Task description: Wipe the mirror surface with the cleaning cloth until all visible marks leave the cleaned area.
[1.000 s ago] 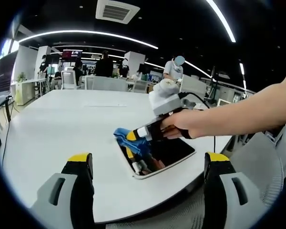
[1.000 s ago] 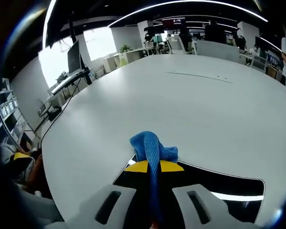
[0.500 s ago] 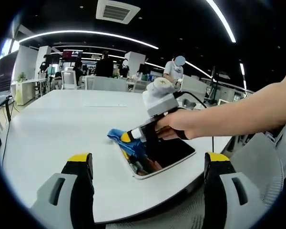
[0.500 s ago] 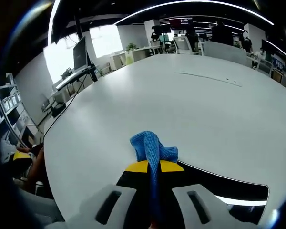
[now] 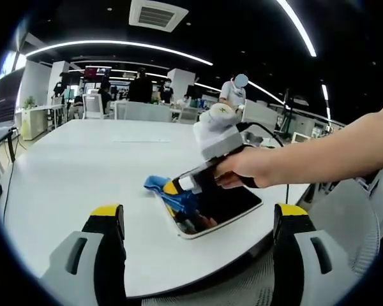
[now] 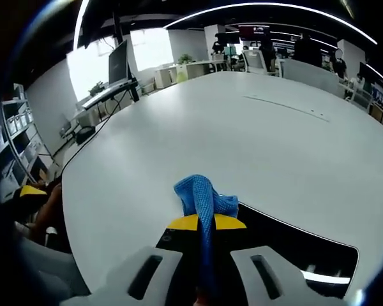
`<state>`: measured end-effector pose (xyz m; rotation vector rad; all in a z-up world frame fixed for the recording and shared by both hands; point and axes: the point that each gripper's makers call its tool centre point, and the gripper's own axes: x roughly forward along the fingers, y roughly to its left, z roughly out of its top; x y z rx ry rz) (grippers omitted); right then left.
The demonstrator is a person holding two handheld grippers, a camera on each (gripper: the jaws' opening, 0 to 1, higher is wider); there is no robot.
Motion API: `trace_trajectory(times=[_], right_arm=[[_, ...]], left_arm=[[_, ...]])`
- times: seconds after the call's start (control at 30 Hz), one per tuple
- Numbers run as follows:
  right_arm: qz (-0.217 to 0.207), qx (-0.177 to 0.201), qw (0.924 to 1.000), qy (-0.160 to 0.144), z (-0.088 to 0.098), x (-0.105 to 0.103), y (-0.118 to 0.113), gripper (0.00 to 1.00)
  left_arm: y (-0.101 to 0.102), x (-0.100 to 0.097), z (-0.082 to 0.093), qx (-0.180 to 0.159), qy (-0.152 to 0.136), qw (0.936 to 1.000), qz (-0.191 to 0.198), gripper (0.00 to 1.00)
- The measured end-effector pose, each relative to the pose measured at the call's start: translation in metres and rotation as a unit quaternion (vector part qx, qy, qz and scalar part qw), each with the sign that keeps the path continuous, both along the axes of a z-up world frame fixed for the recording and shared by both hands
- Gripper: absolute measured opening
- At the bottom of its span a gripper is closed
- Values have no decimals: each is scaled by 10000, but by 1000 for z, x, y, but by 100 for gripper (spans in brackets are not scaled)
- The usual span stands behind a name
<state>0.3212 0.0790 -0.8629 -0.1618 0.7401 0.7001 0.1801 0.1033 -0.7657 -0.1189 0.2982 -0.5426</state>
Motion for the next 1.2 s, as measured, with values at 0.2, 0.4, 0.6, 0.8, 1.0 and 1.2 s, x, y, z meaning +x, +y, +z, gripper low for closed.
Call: trace_trajectory(times=[0.2, 0.4, 0.6, 0.8, 1.0, 1.2], right_arm=[[109, -12, 9999, -6, -1, -8, 0, 0], [194, -42, 9998, -16, -1, -21, 0, 0], [228, -46, 9997, -11, -2, -22, 0, 0], [234, -81, 9997, -15, -1, -28, 0, 0], [278, -105, 9995, -64, -1, -31, -1, 0], [379, -184, 9990, -145, -2, -31, -2, 0]], left_arm=[[1, 0, 0, 11, 0, 10000, 28, 96], [0, 0, -1, 21, 11, 10000, 29, 96], [0, 0, -1, 29, 19, 10000, 26, 96], [0, 1, -1, 31, 28, 10000, 31, 96], [0, 1, -1, 36, 35, 10000, 37, 96], [0, 1, -2, 43, 41, 10000, 56, 96]])
